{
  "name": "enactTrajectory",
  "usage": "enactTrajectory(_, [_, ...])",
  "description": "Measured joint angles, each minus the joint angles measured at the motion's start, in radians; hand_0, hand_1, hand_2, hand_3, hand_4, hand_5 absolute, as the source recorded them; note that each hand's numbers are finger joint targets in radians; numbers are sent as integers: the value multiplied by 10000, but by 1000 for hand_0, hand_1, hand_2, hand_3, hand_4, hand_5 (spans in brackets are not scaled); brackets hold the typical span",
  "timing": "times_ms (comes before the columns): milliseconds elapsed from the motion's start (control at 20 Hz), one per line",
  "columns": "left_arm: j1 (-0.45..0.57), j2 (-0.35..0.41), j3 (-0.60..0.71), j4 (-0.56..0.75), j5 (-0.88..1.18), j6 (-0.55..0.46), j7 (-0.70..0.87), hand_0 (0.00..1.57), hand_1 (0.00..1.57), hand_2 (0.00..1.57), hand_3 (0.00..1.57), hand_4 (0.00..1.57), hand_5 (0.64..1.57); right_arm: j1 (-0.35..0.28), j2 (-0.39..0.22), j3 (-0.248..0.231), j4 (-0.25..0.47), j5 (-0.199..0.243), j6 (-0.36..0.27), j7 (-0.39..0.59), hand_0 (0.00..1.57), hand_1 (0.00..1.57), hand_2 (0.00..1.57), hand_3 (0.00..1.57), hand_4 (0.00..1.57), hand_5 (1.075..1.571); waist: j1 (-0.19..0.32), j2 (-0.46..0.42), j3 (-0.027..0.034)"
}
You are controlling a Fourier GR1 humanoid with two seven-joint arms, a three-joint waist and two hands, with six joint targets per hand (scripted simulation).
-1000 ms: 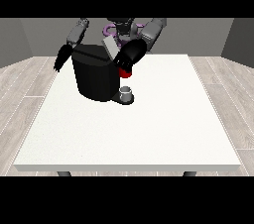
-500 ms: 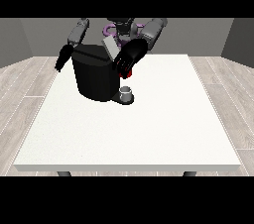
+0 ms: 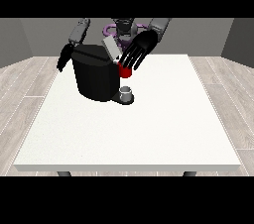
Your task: Insert the coffee pod into the coffee machine and close the lid
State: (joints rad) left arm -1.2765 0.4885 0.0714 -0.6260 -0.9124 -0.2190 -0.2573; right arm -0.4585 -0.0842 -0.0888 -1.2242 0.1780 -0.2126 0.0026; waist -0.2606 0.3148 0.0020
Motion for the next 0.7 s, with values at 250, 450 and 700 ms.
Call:
enactTrajectory(250, [1057,-716,-125,-214,183,-183,-2,0,0,177,0,0,1571,655,-131,-376,604,-243,63,-244,0,0,0,0,0,1571,821,-1072,-9])
enactTrajectory(450, [1888,-1530,383,-364,1005,-202,-104,0,0,0,0,198,1571,1373,-105,-458,889,-329,134,-397,0,0,0,0,0,1571,1343,-2037,-22])
enactTrajectory(700, [3220,-2969,1923,-347,3048,-133,-428,0,0,0,0,0,1571,2258,-103,-613,1048,-420,116,-616,0,0,0,0,0,1571,2139,-3202,-39])
